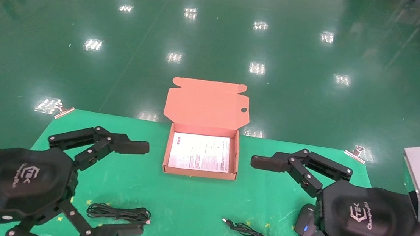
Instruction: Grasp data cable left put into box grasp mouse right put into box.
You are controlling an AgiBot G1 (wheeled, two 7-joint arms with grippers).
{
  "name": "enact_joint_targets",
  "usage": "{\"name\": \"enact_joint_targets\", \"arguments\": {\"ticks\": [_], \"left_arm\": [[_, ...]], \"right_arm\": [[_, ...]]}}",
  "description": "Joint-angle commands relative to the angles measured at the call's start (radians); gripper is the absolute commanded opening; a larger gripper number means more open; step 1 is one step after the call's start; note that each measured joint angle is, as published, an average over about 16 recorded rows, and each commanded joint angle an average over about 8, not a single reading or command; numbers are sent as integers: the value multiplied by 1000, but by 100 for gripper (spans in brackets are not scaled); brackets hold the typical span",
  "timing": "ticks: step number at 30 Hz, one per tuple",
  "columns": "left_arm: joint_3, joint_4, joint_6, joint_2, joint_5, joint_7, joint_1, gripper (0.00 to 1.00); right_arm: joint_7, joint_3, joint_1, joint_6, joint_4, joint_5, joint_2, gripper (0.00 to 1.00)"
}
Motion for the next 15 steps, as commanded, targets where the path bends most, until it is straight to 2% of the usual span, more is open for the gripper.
{"name": "enact_joint_targets", "arguments": {"ticks": [1, 15], "left_arm": [[0, 0, 0, 0, 0, 0, 0, 100], [0, 0, 0, 0, 0, 0, 0, 100]], "right_arm": [[0, 0, 0, 0, 0, 0, 0, 100], [0, 0, 0, 0, 0, 0, 0, 100]]}}
